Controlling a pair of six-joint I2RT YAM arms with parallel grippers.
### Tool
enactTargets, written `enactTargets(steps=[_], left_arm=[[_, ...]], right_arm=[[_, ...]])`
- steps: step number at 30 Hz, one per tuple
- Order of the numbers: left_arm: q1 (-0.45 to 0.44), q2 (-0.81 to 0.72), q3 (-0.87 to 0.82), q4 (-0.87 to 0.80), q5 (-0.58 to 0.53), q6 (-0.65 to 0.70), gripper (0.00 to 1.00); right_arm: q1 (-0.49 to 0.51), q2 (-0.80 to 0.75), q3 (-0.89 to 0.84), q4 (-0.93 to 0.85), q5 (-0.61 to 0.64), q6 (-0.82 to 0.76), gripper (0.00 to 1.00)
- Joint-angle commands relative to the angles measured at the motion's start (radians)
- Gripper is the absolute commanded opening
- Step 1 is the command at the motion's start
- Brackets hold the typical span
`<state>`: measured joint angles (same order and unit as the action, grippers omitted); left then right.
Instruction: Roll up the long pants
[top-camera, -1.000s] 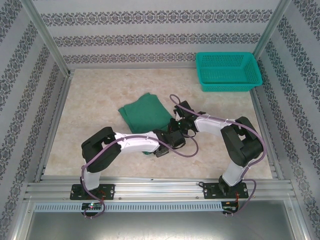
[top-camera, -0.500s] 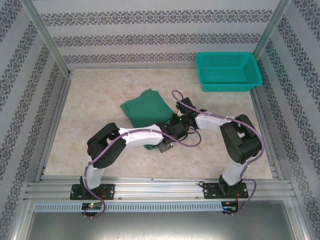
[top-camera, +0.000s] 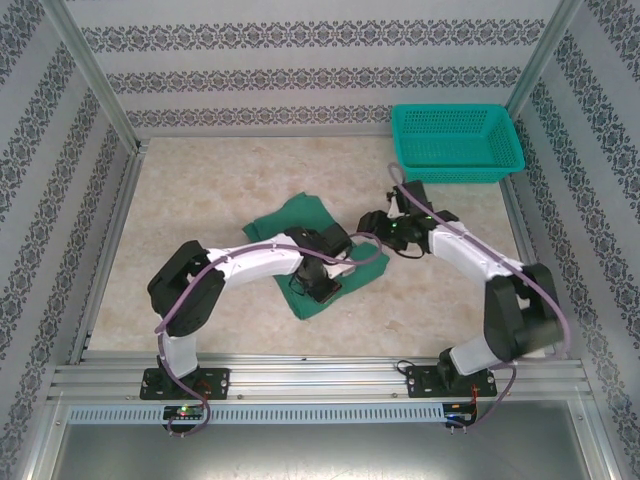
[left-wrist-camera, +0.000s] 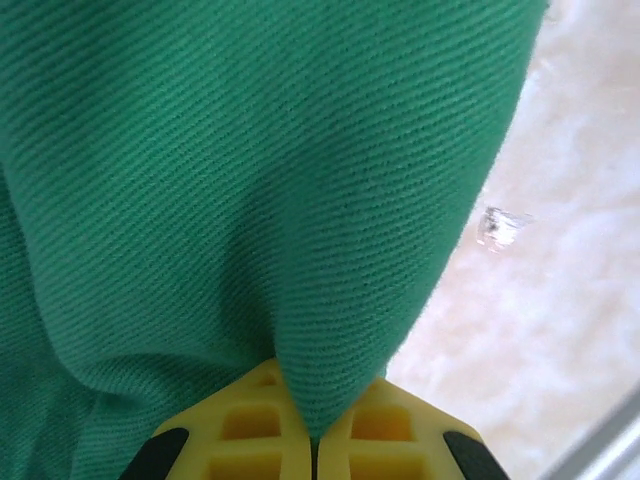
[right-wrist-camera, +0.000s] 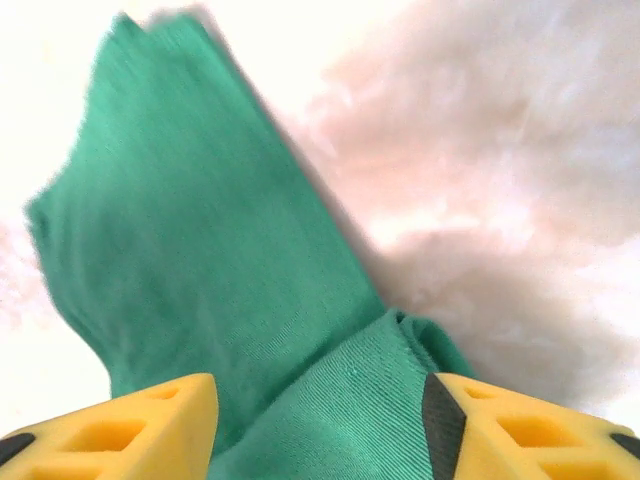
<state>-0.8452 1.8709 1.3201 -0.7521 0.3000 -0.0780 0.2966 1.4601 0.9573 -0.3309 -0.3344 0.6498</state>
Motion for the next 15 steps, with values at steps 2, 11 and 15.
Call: enactTargets(steps=[2,11,15], left_arm=[[0.074,-0.086,-0.027,-0.009,0.35,-0.105,0.0],[0.268,-0.16,-0.179,0.361,0.813,-0.413,0.0],[0.309,-0.175,-0.301,0.639,0.867,-0.651,0.0]], right_arm=[[0.0,-0.057,-0.021,-0.064,-0.04,-0.047,0.6],[0.009,-0.178,-0.093,-0.107,-0.074,-0.047,0.6],[0.016,-0.201,-0.107,-0.092,-0.086,-0.045,0.57]])
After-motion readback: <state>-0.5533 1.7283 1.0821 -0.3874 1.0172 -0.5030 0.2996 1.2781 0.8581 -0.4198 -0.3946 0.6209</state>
